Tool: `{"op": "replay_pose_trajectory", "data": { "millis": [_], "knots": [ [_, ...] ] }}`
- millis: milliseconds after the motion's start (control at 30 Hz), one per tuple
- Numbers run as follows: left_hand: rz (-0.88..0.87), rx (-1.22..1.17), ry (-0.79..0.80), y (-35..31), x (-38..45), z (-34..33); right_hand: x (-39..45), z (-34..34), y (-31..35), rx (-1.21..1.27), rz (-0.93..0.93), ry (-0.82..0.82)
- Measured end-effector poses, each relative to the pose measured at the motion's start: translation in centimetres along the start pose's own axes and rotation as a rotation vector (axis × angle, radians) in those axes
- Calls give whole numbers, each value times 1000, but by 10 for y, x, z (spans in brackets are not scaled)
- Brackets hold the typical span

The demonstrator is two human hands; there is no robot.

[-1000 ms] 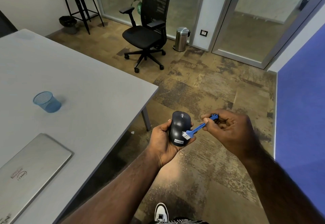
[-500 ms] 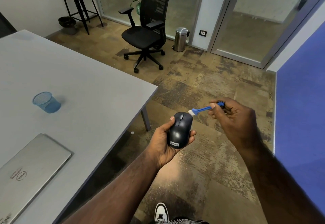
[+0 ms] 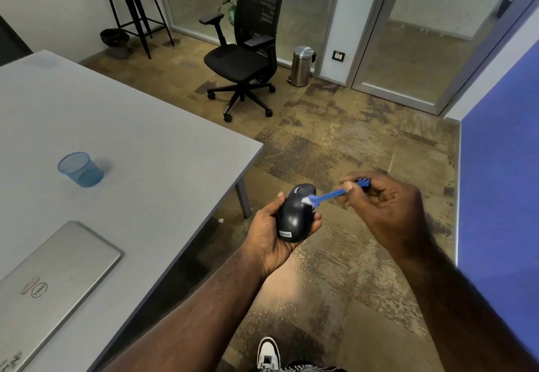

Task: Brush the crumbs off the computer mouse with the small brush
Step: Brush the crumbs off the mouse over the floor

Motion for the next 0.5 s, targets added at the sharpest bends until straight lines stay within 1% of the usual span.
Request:
{"op": "replay_pose_trajectory", "data": {
  "millis": [67, 133, 167, 267, 300, 367, 467, 500],
  "knots": [
    [-28, -3, -18, -3, 2, 1, -9, -12, 10, 29, 41, 105],
    [-31, -13, -23, -2, 3, 2, -14, -17, 12, 28, 64, 140],
    [-23, -13, -22, -1, 3, 2, -13, -15, 8, 22, 51, 113],
    [20, -22, -4, 2, 1, 1, -4, 2, -4, 33, -18, -50],
    [26, -25, -1, 2, 1, 1, -4, 5, -5, 40, -17, -74],
    [16, -21, -2, 1, 1, 1, -8, 0, 0, 43, 22, -29],
    [-8, -34, 3, -2, 1, 1, -22, -17, 9, 32, 91, 117],
    [-11, -39, 5, -2, 2, 0, -24, -19, 9, 26, 98, 118]
  ]
}}
Point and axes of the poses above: each hand's wrist, its own x-axis towards the middle knuckle, its own z-axis out of the back of the hand, y = z × x, the point moved 10 cm from there along x, towards the middle knuckle, and after that the axes turned 10 degrees about -y, right-handed, at the moved point
